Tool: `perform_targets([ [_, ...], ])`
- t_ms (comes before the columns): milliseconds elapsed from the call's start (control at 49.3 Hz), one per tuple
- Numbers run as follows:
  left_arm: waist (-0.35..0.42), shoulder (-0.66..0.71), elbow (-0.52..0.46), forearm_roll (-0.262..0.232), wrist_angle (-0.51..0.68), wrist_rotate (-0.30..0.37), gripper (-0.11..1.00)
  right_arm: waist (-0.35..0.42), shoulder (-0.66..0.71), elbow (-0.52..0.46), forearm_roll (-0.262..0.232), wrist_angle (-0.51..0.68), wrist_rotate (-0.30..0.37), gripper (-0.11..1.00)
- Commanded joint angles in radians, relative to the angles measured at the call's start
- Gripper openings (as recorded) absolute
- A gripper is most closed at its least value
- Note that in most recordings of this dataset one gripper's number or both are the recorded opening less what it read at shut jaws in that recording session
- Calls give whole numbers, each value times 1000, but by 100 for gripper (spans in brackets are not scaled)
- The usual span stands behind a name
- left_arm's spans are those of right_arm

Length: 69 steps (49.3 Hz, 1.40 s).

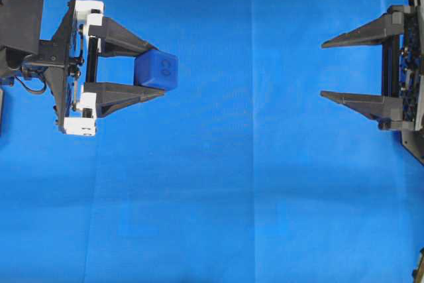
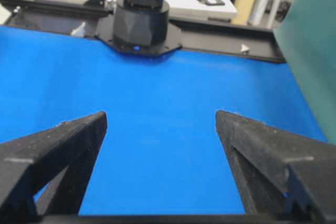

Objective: Handover the blue block to the right arm after grasping it with the left arm, then place it in the designated position.
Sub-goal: 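Lift the cube and pull the left gripper back toward the left, then hold the cube up with the left gripper while opening the right gripper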

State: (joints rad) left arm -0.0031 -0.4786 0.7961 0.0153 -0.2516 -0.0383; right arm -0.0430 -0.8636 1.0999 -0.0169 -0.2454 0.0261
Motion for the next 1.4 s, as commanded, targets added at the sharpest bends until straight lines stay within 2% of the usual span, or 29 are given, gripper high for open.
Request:
perform_targets([
  [0, -2, -12, -11, -2, -9, -2, 48, -2, 5, -46, -12, 2, -15, 97],
  [223, -2, -12, -11, -2, -9, -2, 48, 2, 5, -100, -143, 46, -149, 97],
  [426, -2, -11, -11, -3, -9, -3, 48, 17, 12, -107, -275, 48, -282, 97],
  [750, -2, -11, -11, -3, -9, -2, 48, 23, 35, -106, -520, 48, -500, 97],
  [872, -2, -11, -11, -3, -9, -3, 48, 23, 44, -104, -577, 55, -552, 97],
  [1014, -2, -12, -11, -3, -14, -3, 48, 23, 51, -104, -609, 60, -571, 97],
  [1379, -2, -11, -11, -3, -15, -3, 48, 23, 48, -106, -611, 60, -571, 97],
])
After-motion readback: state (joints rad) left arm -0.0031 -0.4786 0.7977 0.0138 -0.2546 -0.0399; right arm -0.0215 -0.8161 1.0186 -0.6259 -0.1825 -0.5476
